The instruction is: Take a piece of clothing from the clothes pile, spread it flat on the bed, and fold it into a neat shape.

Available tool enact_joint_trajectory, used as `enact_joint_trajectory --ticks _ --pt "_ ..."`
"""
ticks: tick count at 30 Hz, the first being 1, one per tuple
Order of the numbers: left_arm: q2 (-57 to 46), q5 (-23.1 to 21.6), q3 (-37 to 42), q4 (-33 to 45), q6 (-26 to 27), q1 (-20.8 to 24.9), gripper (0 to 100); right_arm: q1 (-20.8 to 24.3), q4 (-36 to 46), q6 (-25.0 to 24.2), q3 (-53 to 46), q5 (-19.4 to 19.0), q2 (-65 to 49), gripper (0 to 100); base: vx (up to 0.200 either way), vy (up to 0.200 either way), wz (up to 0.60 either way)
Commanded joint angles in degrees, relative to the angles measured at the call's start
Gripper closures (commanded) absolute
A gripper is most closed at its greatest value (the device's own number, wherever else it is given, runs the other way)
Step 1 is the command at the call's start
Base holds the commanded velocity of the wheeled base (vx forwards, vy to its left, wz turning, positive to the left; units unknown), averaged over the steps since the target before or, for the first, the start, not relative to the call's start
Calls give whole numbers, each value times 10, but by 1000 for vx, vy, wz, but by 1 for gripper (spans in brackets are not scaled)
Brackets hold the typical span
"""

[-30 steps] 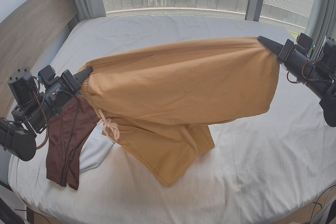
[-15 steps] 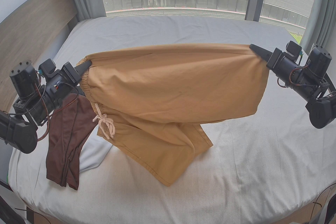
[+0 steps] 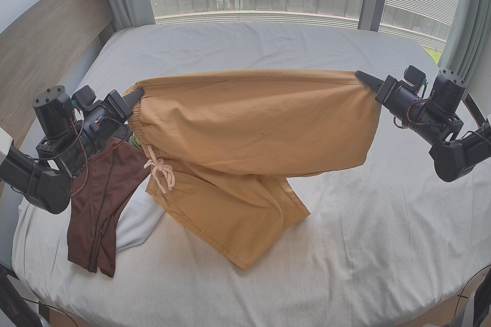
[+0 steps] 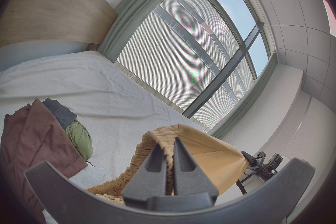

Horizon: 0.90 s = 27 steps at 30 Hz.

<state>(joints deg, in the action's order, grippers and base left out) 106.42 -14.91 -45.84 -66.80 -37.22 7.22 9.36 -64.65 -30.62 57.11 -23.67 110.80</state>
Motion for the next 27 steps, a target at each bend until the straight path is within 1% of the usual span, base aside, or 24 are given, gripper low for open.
enact_joint_trajectory --ticks 1,6,7,15,23,27 --pt "31 0 -18 -1 1 1 100 0 0 -1 22 -1 36 100 0 0 0" --pt "49 0 -35 -1 2 1 100 0 0 -5 45 0 58 100 0 0 0" --pt "66 0 -46 -1 2 -1 100 -1 0 -9 63 2 73 100 0 0 0" --pt "125 11 -96 -9 2 -2 100 -17 0 -11 102 1 116 100 0 0 0" --pt "174 11 -134 -16 2 1 100 -27 -7 -31 130 0 157 100 0 0 0" --pt "209 11 -176 -15 1 2 100 -28 -16 -38 164 -1 187 100 0 0 0"
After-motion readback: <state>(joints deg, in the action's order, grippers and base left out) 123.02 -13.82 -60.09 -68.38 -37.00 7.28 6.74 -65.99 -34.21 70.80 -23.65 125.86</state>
